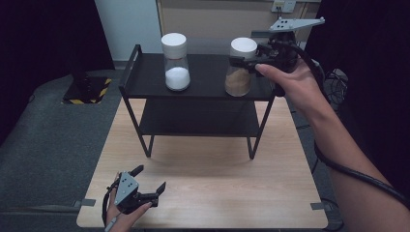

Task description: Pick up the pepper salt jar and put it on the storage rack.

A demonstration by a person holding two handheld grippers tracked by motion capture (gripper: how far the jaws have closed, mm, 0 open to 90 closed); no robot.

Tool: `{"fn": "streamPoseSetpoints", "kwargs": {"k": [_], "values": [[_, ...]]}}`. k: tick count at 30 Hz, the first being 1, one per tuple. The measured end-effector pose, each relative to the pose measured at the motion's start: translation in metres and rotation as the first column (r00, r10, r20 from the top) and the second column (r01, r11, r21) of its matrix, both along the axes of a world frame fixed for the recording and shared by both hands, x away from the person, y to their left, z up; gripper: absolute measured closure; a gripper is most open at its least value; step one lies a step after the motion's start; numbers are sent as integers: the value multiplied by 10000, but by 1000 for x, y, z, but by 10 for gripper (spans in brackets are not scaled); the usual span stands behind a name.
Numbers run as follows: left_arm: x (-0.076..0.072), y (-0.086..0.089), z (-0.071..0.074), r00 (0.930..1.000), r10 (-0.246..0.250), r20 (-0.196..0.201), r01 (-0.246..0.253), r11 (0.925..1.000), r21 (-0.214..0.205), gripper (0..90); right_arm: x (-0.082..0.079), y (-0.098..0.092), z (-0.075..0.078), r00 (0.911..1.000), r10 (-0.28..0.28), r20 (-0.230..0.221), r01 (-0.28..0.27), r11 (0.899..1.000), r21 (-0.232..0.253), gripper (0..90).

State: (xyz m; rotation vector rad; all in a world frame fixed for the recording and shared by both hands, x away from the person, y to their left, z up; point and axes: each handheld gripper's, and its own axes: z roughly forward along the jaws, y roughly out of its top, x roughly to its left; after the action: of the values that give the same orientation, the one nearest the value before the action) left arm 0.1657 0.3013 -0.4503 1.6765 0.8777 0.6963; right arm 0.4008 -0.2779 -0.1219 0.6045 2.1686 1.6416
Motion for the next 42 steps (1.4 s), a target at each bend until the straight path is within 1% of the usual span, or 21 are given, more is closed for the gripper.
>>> {"fn": "streamPoseSetpoints", "kwargs": {"k": [3,7,13,19,21,23,30,31,34,38,42], "values": [[0,0,0,10000,5,-2,-5,10000,-13,19,5,2,-1,10000,-49,-51,49,10000,28,346],[0,1,0,10000,15,10,-15,10000,1,19,10,6,-2,9999,-81,-80,81,10000,-51,346],[1,2,-1,10000,23,-4,-23,10000,-48,19,15,7,-3,9997,-90,-211,92,9999,97,346],[1,2,-1,10000,6,-45,-7,10000,-58,19,14,7,3,9993,-78,-353,74,9999,-117,343],[1,1,-1,10000,-10,-35,10,10000,-1,20,14,7,4,9993,-92,-362,85,9998,-190,343],[1,1,-1,10000,-6,-29,7,10000,68,20,14,7,4,9993,-94,-369,87,9998,-186,343],[1,2,-1,10000,34,-19,-34,10000,-9,20,14,8,4,9992,-117,-393,109,9997,-205,337],[1,2,-1,10000,35,-24,-35,10000,-22,20,14,8,4,9992,-104,-376,96,9997,-205,329],[1,1,-1,10000,25,-22,-25,10000,-3,20,14,9,4,9992,-185,-345,177,9995,-247,265],[1,1,-1,10000,11,-13,-11,10000,3,20,13,9,6,9993,-184,-333,171,9990,-406,161],[1,2,-1,10000,22,-26,-22,10000,9,20,8,7,9,9993,-203,-318,189,9988,-453,105]]}}
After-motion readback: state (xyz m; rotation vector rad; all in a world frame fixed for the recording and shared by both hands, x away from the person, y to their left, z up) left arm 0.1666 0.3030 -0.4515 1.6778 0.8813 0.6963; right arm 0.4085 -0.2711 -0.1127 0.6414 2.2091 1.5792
